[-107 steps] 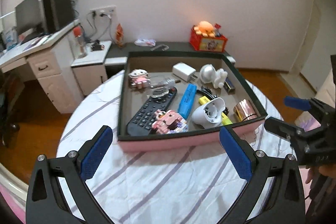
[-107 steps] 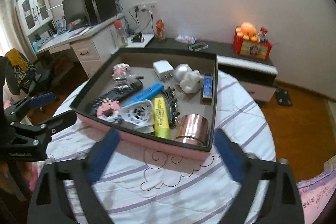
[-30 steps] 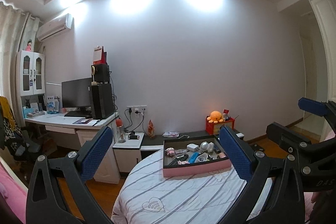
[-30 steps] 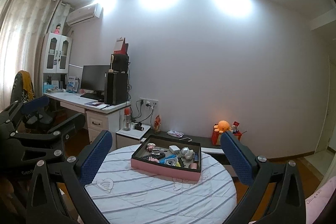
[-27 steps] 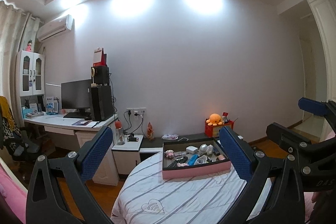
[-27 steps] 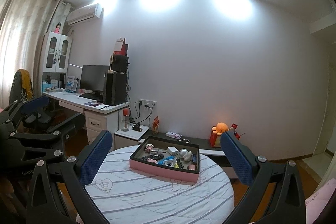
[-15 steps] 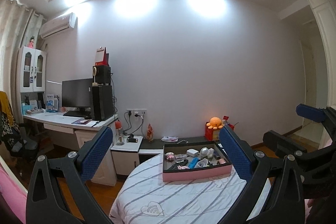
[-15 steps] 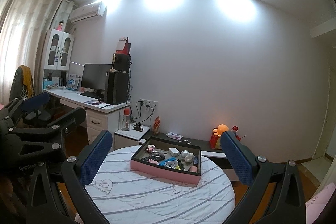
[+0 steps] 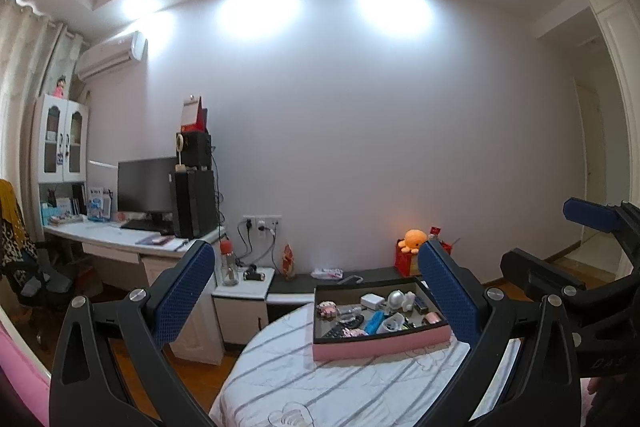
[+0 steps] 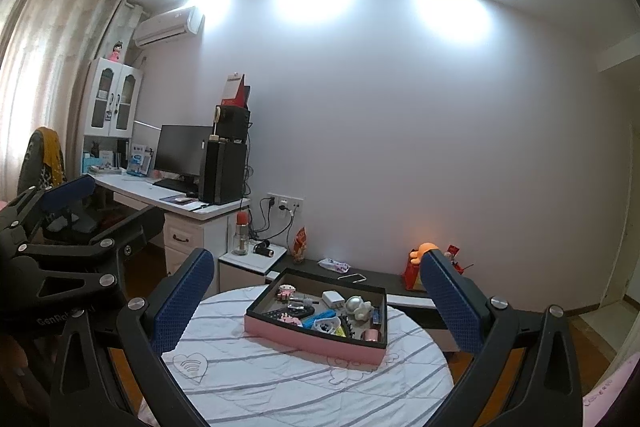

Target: Organize rigid objects

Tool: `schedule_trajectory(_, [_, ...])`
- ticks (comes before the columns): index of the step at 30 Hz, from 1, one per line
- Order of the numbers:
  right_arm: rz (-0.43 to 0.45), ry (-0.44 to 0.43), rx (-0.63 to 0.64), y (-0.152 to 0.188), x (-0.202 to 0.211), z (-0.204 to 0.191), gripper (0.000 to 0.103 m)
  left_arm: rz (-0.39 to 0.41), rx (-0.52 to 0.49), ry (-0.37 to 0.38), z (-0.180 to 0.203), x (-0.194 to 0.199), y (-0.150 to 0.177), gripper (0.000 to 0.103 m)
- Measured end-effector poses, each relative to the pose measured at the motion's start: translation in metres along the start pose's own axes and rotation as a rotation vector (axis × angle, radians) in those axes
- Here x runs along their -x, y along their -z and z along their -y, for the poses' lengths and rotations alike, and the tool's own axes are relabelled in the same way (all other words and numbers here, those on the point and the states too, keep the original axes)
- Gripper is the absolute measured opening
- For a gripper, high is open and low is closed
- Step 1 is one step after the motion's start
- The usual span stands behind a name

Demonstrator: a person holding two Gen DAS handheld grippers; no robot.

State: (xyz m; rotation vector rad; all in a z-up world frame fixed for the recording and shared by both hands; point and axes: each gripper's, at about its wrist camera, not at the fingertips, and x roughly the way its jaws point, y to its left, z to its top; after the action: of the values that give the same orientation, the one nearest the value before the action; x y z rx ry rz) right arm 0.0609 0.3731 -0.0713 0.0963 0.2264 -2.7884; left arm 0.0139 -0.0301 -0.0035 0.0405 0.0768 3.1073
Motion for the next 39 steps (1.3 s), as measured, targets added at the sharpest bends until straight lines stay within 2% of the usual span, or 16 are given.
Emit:
schedule_trajectory(5, [0.015, -0.011, -0.028, 0.020, -0.007, 0.007, 0.103, 0.022, -0.025, -0.015, 0.009, -0.006, 0.014, 0.103])
schedule_trajectory(13, [-0.037, -0.013, -0.042, 0.040, -0.024, 0.012, 0.103, -0.070, -0.040, 0.010, 0.015, -0.029, 0.033, 0.103])
schedule_trajectory(16, [-0.052, -0.009, -0.045, 0.043, -0.029, 0.013, 0.103, -0.090, -0.038, 0.006, 0.017, -0.035, 0.036, 0.103])
schedule_trajectory(39, [-0.066, -0.004, -0.067, 0.044, -0.039, 0.018, 0.103, -0.084, -0.004, -0.005, 0.018, -0.042, 0.039, 0.103])
